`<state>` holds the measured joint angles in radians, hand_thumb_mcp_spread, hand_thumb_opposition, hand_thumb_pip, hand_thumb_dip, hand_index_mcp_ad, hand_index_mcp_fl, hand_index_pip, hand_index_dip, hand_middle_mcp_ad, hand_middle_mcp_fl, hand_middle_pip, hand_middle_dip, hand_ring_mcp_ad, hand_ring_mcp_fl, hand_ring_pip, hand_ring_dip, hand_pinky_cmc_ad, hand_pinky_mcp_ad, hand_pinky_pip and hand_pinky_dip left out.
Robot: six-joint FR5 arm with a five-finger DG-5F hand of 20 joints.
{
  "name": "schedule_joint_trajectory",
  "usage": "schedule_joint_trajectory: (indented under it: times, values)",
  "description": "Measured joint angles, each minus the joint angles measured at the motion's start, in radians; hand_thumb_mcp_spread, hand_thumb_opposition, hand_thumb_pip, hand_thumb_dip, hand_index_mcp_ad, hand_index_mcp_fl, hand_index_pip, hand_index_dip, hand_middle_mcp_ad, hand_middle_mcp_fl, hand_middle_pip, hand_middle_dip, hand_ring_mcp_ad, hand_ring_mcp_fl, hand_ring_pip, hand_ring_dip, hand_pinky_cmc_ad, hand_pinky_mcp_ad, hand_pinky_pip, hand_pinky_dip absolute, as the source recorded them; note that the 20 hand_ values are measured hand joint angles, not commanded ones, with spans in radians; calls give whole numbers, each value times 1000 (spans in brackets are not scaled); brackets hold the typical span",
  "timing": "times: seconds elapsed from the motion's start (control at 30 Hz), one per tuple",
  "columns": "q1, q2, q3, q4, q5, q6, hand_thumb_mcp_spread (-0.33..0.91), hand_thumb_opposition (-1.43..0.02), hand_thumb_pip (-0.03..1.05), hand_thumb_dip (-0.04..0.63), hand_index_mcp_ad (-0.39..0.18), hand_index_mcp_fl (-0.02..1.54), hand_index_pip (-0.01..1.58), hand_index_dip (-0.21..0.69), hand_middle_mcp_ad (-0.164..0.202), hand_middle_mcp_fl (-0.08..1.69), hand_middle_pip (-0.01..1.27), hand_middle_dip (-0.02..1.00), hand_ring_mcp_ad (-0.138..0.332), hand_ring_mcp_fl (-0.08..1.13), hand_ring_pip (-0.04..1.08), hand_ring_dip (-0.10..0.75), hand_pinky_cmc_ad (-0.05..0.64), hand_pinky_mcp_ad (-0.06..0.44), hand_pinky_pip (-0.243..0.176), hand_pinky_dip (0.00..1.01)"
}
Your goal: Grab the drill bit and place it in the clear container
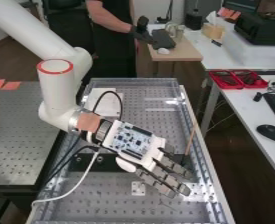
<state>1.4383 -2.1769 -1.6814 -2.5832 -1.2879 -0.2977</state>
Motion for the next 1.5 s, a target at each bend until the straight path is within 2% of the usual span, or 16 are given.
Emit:
schedule_joint_trajectory:
  times: [0.5, 1.5]
  values:
    - [-1, -6, 9, -18, 6, -9, 456, -867, 616, 286, -140, 506, 1087, 87, 75, 291, 126, 173, 164, 35, 103, -23, 328, 147, -77, 180]
    - [0, -8, 7, -13, 11, -16, 456, -867, 597, 283, -140, 557, 1122, 87, 75, 293, 126, 173, 166, 30, 103, -23, 325, 129, -77, 180]
